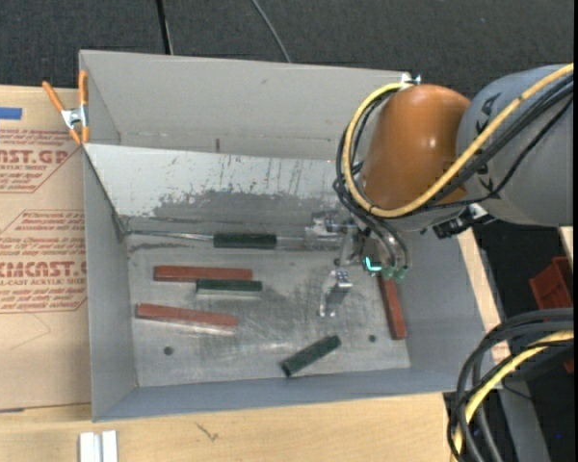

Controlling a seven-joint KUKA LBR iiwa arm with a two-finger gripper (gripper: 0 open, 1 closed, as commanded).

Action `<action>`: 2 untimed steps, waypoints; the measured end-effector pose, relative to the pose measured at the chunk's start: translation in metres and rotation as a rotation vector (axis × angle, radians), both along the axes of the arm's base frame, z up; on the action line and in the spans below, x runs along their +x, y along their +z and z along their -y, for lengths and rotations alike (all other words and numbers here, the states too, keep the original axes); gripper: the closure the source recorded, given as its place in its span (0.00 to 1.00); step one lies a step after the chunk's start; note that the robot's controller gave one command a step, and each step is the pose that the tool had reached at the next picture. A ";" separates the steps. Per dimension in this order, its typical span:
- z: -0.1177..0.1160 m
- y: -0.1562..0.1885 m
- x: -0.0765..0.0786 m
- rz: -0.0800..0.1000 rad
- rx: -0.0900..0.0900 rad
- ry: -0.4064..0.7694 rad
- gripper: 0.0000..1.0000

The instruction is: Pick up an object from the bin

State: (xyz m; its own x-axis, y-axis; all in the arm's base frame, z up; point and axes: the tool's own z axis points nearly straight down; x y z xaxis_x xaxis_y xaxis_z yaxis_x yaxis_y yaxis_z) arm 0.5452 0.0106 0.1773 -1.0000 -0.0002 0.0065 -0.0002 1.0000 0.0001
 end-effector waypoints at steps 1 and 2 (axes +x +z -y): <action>0.000 0.004 0.002 0.008 0.000 0.000 0.00; 0.029 -0.100 -0.049 -0.002 0.004 0.124 1.00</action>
Offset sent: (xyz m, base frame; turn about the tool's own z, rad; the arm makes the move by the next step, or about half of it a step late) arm -0.0507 -0.0321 -0.1073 -0.1213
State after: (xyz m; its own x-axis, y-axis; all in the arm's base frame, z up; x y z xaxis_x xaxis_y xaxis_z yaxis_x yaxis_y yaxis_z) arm 0.4957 -0.0188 0.0777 -0.9922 -0.1241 0.0083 -0.1240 0.9923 0.0044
